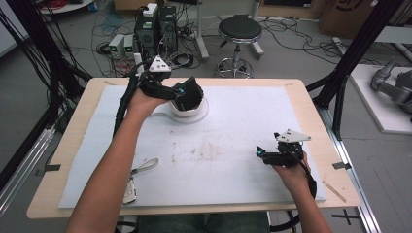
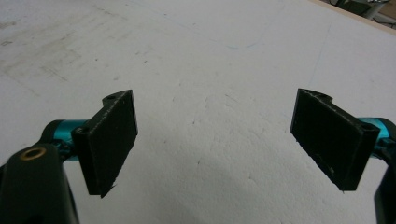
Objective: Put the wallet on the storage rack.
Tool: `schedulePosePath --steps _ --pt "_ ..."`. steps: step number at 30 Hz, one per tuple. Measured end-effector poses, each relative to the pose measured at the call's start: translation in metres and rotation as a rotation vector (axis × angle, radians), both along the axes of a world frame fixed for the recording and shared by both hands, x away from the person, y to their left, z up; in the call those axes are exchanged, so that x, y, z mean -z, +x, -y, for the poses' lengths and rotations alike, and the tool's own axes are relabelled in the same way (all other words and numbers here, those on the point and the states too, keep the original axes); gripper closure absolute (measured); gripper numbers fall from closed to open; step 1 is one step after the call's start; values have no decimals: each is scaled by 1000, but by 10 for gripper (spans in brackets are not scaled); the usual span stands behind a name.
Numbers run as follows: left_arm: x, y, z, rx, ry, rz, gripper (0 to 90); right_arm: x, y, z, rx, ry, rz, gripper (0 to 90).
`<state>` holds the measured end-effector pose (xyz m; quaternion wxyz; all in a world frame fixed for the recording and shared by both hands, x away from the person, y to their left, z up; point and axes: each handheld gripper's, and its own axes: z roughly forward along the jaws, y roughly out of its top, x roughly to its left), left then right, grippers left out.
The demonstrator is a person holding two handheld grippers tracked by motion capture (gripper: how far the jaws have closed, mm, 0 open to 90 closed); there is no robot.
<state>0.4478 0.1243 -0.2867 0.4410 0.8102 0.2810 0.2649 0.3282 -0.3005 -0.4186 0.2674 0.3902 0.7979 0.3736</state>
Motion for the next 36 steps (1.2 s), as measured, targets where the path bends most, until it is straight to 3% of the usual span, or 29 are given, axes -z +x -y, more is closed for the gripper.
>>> schedulePosePath --steps 16,24,27,32,36 --pt "14 -48 -23 77 -43 -13 219 2 14 -3 18 7 -4 147" --pt "22 -74 -42 74 -76 -7 204 2 16 2 47 37 -6 147" --pt "30 -86 -52 73 -108 -23 204 1 17 3 43 49 -5 147" --pt "51 -105 -65 66 -103 -43 204 1 17 2 42 50 4 147" --pt "69 -118 -72 49 -156 -48 200 1 16 2 41 43 3 147"
